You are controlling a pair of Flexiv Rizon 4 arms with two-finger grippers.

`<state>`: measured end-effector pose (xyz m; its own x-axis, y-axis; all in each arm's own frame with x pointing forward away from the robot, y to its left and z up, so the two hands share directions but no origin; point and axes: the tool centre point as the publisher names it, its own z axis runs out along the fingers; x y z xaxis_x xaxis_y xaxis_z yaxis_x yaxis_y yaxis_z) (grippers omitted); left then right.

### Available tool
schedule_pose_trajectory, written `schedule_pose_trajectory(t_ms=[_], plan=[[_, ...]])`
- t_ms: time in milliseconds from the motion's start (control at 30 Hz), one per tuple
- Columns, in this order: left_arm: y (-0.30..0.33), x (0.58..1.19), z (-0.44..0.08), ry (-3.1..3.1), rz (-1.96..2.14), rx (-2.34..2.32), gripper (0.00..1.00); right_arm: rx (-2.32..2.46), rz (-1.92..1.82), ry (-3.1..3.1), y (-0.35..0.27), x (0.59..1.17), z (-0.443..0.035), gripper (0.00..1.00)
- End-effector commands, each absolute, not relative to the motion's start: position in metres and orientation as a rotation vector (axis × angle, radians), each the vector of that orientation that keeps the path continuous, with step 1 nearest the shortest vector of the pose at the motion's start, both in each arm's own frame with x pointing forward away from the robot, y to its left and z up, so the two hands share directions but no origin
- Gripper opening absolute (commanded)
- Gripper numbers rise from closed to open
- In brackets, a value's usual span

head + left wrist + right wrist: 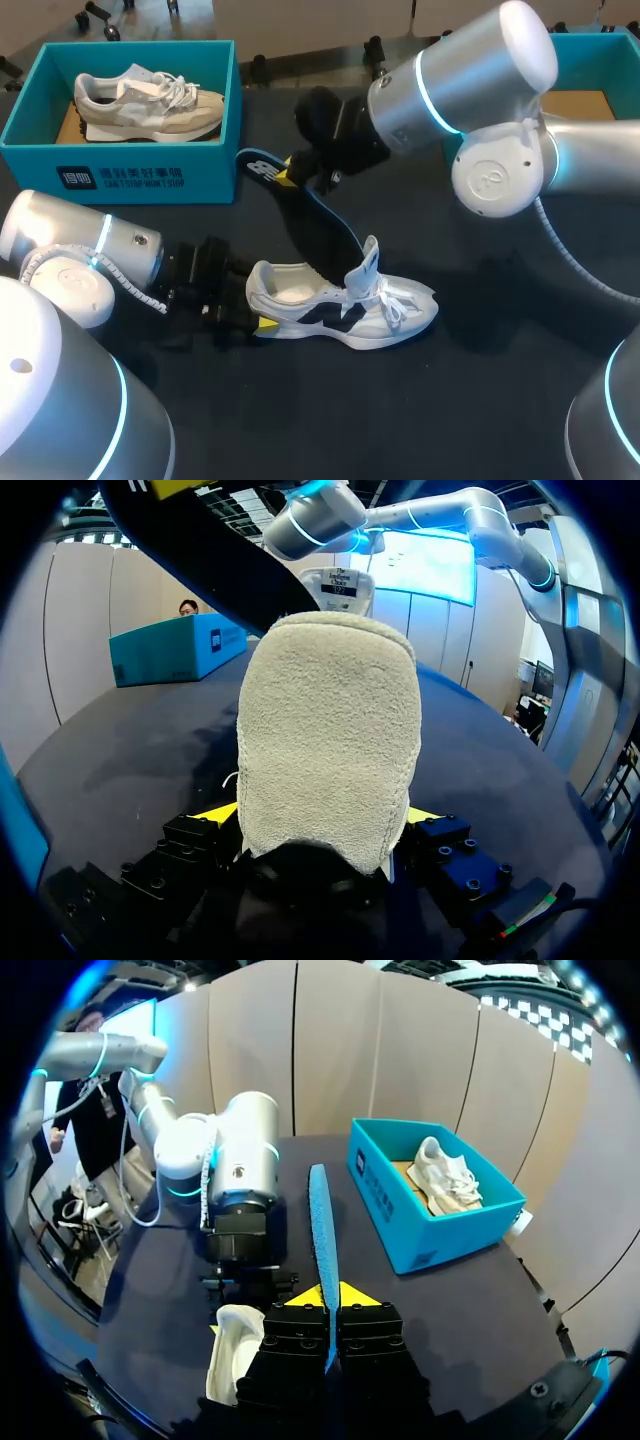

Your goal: Take the shoe out of the shoebox, open the shoe tongue, remove and reinsert the insole, then place the shoe into the shoebox

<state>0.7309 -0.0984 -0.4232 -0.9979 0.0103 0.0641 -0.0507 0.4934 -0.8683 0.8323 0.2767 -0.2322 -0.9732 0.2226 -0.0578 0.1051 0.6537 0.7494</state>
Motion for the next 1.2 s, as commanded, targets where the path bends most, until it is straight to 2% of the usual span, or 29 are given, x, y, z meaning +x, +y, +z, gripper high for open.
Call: schedule_pose_trajectory(t_ms=[33,600,1200], plan=[[-0.099,0.732,-0.425,-2.664,1.544,0.036,0.00,0.272,1.248,2.698,0.277,0.835,-0.225,0.00],[-0.099,0.732,-0.425,-2.664,1.544,0.036,0.00,0.226,1.459,2.503,0.288,0.853,-0.186,0.00],[-0.099,0.732,-0.425,-2.664,1.544,0.036,0.00,0.101,1.970,2.431,0.282,0.855,-0.132,0.00]])
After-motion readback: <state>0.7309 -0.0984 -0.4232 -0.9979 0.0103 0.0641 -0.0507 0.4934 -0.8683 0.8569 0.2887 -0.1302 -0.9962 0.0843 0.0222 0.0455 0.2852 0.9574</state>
